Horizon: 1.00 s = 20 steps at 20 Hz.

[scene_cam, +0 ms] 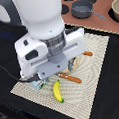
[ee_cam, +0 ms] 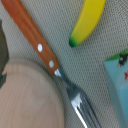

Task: Interact with the objects in diverse but meaningful ways.

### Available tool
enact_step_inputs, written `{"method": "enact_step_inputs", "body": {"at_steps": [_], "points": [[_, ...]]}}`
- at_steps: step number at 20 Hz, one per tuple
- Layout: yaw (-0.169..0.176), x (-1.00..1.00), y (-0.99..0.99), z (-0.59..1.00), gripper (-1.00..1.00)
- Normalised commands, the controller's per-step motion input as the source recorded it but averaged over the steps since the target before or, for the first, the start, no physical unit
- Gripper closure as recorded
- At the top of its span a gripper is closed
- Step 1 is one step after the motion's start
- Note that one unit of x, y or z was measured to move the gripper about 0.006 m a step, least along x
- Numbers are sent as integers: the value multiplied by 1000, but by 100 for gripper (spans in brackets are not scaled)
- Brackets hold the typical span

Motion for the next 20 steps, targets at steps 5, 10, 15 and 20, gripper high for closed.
{"method": "enact_step_inputs", "body": {"at_steps": [5,10,15,20], "points": [[-6,415,-467,-168,-100],[0,154,-229,-81,-100],[0,29,-134,-64,-100],[0,0,-147,-113,-100]]}}
